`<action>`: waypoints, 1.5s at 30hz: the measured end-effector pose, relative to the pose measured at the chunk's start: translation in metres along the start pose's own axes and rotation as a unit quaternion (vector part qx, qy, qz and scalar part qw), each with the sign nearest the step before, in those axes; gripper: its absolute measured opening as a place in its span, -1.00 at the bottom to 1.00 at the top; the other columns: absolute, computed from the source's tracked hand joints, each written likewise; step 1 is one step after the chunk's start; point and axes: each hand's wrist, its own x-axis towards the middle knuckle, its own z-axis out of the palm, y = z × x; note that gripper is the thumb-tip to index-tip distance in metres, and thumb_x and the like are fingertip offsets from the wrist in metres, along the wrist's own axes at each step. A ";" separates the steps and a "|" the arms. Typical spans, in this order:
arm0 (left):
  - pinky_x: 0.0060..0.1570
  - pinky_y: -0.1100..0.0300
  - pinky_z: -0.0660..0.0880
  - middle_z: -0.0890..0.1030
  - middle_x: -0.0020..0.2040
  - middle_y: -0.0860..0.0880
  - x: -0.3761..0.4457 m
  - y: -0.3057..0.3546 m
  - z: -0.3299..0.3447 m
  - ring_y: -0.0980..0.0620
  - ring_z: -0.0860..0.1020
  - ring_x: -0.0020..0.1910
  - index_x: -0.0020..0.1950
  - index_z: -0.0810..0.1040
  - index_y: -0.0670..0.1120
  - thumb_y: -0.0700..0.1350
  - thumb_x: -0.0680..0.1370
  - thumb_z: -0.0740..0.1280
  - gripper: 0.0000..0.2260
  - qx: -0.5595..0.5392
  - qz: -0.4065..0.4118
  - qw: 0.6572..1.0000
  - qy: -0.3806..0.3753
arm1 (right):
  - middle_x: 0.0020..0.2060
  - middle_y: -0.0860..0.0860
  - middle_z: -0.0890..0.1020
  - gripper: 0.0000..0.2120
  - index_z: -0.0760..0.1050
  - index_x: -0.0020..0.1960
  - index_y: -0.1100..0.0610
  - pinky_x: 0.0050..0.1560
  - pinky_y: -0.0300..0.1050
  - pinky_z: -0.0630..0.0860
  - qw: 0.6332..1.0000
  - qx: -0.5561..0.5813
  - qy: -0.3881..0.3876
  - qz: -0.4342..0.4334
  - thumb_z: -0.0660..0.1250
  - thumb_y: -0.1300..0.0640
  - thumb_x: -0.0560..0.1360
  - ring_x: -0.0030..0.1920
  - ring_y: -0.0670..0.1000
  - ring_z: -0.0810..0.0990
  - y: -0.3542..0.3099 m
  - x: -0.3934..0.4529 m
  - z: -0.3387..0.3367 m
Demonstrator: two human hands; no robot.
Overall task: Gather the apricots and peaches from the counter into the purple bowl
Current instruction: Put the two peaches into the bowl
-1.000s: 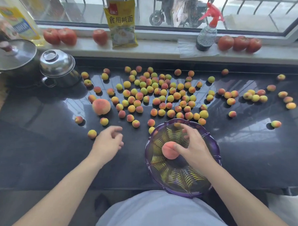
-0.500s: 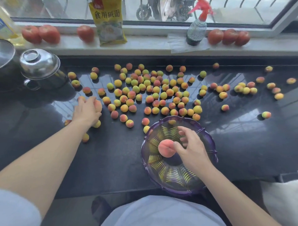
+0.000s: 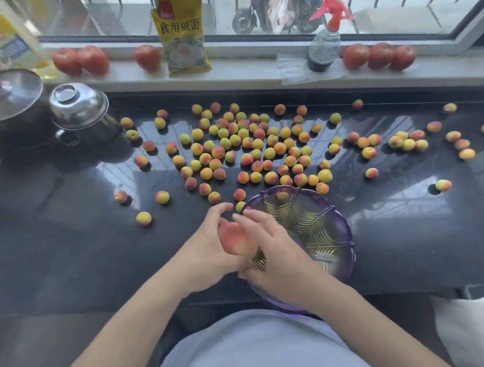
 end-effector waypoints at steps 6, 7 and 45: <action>0.18 0.19 0.61 0.55 0.32 0.19 0.007 -0.006 0.013 0.17 0.64 0.18 0.45 0.31 0.36 0.01 0.49 0.62 -0.31 -0.108 -0.010 0.993 -0.040 | 0.35 -0.16 0.39 -0.31 0.31 0.49 -0.09 0.27 -0.22 0.43 0.997 0.042 0.047 0.037 0.52 0.03 0.44 0.31 -0.16 0.39 0.015 -0.009 0.004; 0.23 0.10 0.61 0.57 0.33 0.14 0.008 -0.011 0.010 0.15 0.65 0.18 0.44 0.36 0.33 0.02 0.54 0.57 -0.41 -0.127 -0.014 0.991 -0.023 | 0.32 -0.16 0.41 -0.30 0.32 0.48 -0.08 0.28 -0.26 0.39 0.994 0.064 0.067 0.066 0.53 0.05 0.42 0.29 -0.20 0.39 0.023 -0.012 0.001; -0.10 -0.27 0.68 0.77 0.01 -0.13 -0.022 -0.129 -0.002 -0.20 0.62 -0.05 0.32 0.57 0.05 -0.50 0.49 0.06 -0.38 -0.380 -0.213 0.897 0.074 | 0.19 -0.06 0.48 -0.63 0.47 0.38 0.04 0.12 -0.11 0.47 0.974 -0.079 0.147 0.152 0.37 0.10 0.58 0.15 -0.02 0.50 0.039 0.009 -0.023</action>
